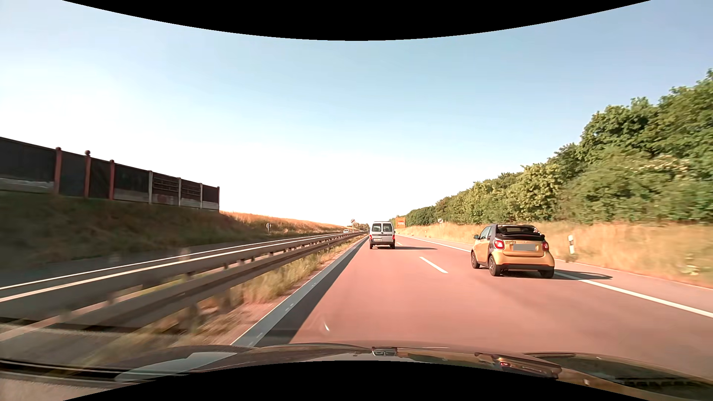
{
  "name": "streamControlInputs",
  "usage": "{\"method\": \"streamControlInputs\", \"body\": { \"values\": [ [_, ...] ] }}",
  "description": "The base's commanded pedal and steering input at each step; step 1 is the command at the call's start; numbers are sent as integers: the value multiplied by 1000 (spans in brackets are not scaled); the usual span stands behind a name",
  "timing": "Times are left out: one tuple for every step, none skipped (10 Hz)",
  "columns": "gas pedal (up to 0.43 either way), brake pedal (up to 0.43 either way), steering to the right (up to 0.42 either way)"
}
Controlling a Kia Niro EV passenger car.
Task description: Follow the waypoints while adhering to traffic rules and regulations
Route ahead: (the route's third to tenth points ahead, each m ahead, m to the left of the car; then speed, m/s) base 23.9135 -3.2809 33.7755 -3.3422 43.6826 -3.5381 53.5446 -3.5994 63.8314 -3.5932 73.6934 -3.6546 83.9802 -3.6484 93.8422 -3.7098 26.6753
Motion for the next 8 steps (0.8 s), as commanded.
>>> {"method": "streamControlInputs", "body": {
  "values": [
    [449,6,-2],
    [449,6,-2],
    [449,6,-2],
    [449,6,-2],
    [449,6,-2],
    [449,6,-2],
    [449,0,-2],
    [449,6,-2]
  ]
}}
